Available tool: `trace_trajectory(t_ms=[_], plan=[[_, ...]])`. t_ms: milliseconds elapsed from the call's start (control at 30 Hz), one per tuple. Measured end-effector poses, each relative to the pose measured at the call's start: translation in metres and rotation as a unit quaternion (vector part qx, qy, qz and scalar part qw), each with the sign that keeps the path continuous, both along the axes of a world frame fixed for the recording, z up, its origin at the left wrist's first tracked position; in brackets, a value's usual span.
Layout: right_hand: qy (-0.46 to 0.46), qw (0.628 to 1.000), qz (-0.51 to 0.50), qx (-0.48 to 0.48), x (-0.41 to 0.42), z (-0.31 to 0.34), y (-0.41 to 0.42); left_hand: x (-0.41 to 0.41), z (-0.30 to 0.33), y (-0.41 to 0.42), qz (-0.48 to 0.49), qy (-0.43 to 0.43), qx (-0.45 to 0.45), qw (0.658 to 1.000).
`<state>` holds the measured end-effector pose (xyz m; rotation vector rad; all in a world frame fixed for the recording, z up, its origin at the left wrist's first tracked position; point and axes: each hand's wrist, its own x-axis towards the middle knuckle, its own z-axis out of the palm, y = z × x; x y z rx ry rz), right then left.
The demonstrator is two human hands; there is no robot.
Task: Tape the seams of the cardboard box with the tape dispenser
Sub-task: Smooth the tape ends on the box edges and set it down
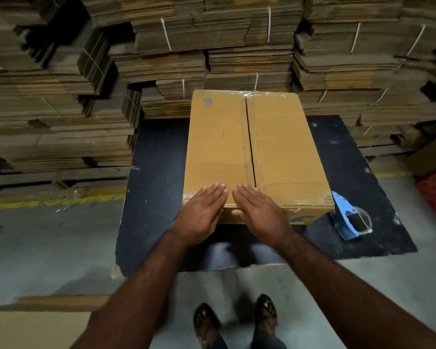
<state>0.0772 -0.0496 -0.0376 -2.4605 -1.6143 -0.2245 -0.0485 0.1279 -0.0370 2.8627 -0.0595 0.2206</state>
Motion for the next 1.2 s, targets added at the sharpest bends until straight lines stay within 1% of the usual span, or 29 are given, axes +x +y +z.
trace_trajectory(t_ms=[67,133,267,300,367,433,467,533,567,633,700,767,833,867,933,1000,1033,1100,1133,1200], plan=[[-0.007,1.000,-0.024,0.005,0.000,-0.002,-0.001,0.001,-0.003,-0.002,0.020,-0.012,0.003,1.000],[-0.005,1.000,-0.023,0.011,0.000,-0.008,-0.001,0.004,-0.005,-0.004,0.023,-0.036,0.012,0.999],[0.065,0.998,0.018,0.003,0.005,0.001,-0.005,0.004,-0.002,-0.002,-0.009,0.006,0.023,1.000],[0.084,0.996,0.015,0.005,0.006,0.006,-0.008,0.004,0.001,-0.003,-0.014,0.010,0.008,1.000],[0.102,0.994,-0.028,0.011,0.007,0.014,-0.012,0.005,0.003,-0.006,-0.002,0.015,-0.048,0.999],[0.094,0.993,-0.066,-0.010,0.007,0.013,-0.013,0.008,0.004,-0.014,0.037,-0.003,-0.052,0.998],[0.086,0.994,-0.066,-0.023,0.008,0.010,-0.013,0.011,0.003,-0.018,0.052,-0.014,-0.032,0.998],[0.080,0.995,-0.056,-0.033,0.011,0.005,-0.012,0.018,0.000,-0.025,0.055,-0.029,0.013,0.998],[0.081,0.995,-0.048,-0.034,0.014,0.003,-0.011,0.022,-0.002,-0.027,0.053,-0.038,0.020,0.998],[0.066,0.997,-0.026,-0.027,0.018,0.007,-0.013,0.023,-0.002,-0.027,0.039,-0.029,0.015,0.999],[0.047,0.999,-0.009,-0.023,0.012,0.011,-0.016,0.017,0.002,-0.025,0.026,-0.003,0.010,1.000],[0.048,0.999,-0.011,-0.008,0.008,0.016,-0.022,0.015,0.004,-0.024,0.014,0.021,-0.001,1.000],[0.049,0.998,-0.031,0.010,0.010,0.019,-0.026,0.016,0.007,-0.024,0.026,0.000,-0.024,0.999],[0.047,0.998,-0.045,0.002,0.013,0.020,-0.027,0.017,0.008,-0.026,0.042,-0.007,-0.026,0.999],[0.046,0.997,-0.057,-0.027,0.022,0.017,-0.026,0.023,0.006,-0.032,0.064,-0.019,0.003,0.998],[0.051,0.996,-0.035,-0.058,0.026,0.010,-0.026,0.026,0.000,-0.033,0.050,-0.039,0.028,0.998],[0.051,0.996,-0.022,-0.066,0.027,0.006,-0.027,0.026,-0.001,-0.032,0.038,-0.040,0.027,0.998],[0.053,0.996,-0.008,-0.066,0.028,0.005,-0.029,0.023,-0.001,-0.028,0.027,-0.014,0.014,0.999],[0.054,0.996,-0.004,-0.066,0.027,0.007,-0.031,0.021,0.001,-0.027,0.027,-0.003,0.014,1.000],[0.070,0.995,-0.009,-0.069,0.024,0.013,-0.034,0.021,0.003,-0.031,0.046,-0.011,-0.010,0.999]])
